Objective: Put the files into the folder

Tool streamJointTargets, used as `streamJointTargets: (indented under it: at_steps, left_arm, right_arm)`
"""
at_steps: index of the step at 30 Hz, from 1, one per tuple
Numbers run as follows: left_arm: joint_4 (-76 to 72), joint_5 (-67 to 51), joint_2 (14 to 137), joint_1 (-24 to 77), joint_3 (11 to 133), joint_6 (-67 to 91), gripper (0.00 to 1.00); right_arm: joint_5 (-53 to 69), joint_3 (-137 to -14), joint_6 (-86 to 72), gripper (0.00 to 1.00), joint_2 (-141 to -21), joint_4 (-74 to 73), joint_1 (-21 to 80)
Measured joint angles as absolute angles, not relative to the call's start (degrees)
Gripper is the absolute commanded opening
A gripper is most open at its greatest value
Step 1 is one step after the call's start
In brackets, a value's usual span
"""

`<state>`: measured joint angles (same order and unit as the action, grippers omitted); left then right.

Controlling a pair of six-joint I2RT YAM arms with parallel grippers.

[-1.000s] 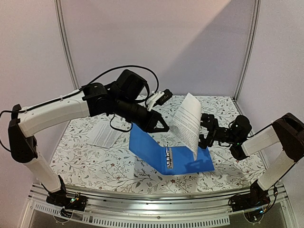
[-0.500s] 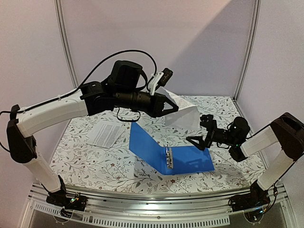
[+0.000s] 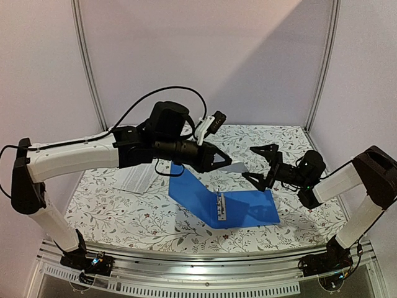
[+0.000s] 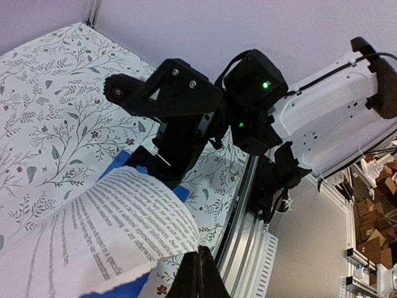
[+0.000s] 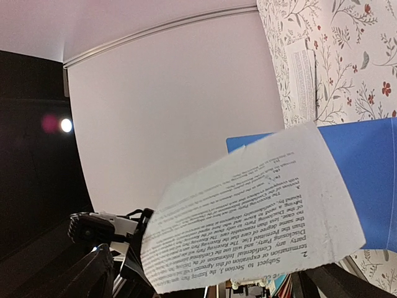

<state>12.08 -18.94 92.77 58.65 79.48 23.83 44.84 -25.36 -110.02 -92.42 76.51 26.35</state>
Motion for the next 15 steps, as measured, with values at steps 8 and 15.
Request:
streamJointTargets:
  at_steps: [8,15]
  left_arm:
    - [2.7,-19.7,94.0,61.1,76.3,27.6,0.0]
    - [1.4,-23.2,94.7,62.8,76.4,28.1,0.0]
  right_arm:
    - [44.0,-26.8,-112.4,0.97,-95.7,76.7,28.2]
    - [43.6,-26.8,-112.5,0.94,-96.6,76.8,28.3]
